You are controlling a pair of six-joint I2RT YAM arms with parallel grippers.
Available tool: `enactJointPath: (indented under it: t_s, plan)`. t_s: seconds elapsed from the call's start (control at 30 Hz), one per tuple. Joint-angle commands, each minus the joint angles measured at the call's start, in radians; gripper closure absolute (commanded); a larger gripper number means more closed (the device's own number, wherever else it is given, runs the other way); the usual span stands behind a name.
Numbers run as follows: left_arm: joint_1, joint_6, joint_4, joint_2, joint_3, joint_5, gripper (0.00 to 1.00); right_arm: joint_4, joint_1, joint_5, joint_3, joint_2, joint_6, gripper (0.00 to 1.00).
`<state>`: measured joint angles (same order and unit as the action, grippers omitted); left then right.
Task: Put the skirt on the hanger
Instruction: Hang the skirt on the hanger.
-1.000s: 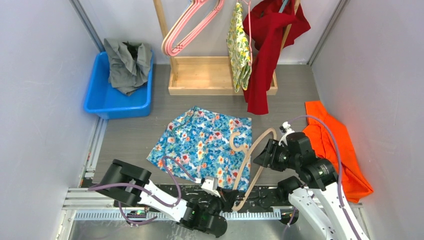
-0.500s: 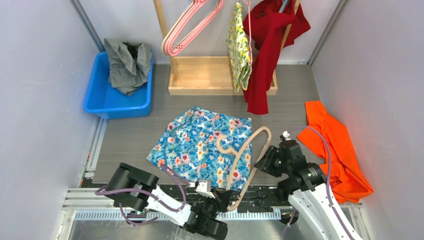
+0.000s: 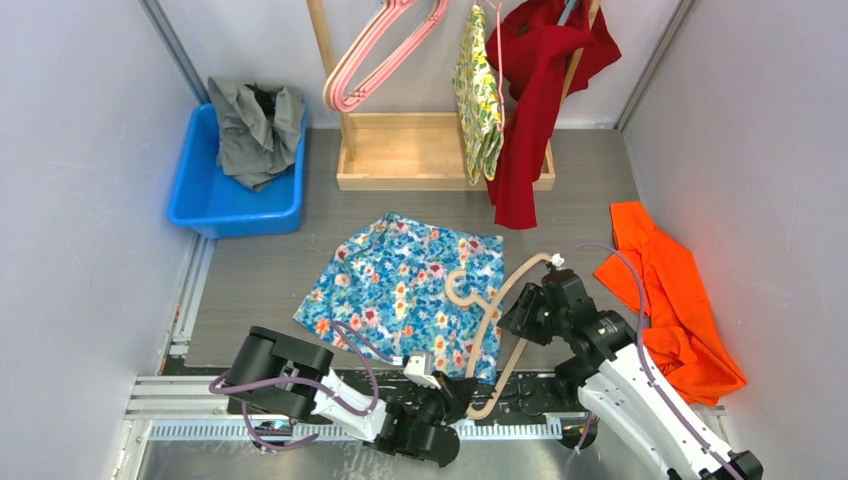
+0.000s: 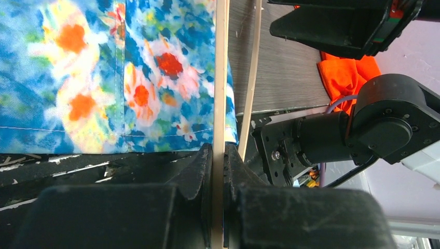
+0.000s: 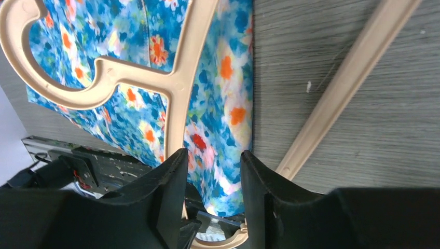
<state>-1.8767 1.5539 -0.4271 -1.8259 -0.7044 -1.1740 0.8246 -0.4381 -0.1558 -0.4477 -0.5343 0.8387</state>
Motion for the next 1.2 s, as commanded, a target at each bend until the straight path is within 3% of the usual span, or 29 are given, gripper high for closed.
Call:
enactJointPath:
  t_s: [0.0,0.33,0.47,0.8,1.03,1.17]
  plan:
    - [-0.003,-0.045,0.081,-0.004,0.0,0.045,1.0,-0.107,-0.079,0.069,0.01,-0.038,0.047,0.53]
    - [-0.004,-0.012,0.168,0.009,-0.012,0.031,1.0,-0.153,-0.343,0.299,0.079,-0.072,0.195,0.52]
    - [-0.006,-0.009,0.176,0.008,-0.014,0.027,1.0,-0.165,-0.358,0.324,0.118,-0.06,0.211,0.53]
    - [-0.006,-0.005,0.208,0.026,-0.01,0.011,1.0,-0.332,-0.375,0.321,0.155,-0.24,0.216,0.51]
    - [-0.006,0.017,0.263,0.036,-0.013,-0.007,1.0,-0.317,-0.379,0.337,0.136,-0.215,0.217,0.8]
    - [-0.002,0.046,0.325,0.037,-0.024,-0.027,1.0,-0.257,-0.379,0.344,0.092,-0.173,0.203,0.84]
